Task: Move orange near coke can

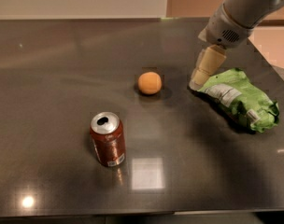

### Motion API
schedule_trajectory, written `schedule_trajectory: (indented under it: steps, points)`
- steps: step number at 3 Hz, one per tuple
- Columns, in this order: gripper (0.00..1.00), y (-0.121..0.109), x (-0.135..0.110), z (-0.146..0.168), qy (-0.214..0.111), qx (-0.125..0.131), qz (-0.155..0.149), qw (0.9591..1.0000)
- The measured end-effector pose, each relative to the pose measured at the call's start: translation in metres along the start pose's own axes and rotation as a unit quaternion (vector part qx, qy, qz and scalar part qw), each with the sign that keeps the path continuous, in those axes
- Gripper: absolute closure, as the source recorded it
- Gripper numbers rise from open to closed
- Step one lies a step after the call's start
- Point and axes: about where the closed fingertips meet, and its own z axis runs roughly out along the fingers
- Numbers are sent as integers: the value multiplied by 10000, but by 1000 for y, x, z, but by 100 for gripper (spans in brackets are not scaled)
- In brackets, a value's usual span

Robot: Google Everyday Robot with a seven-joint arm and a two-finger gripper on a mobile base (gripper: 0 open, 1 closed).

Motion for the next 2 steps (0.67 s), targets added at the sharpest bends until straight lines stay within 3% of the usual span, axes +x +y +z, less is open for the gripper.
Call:
schedule_trajectory:
  steps: [2]
  points:
    - [0, 3, -34, 49, -433, -365, -284, 9980]
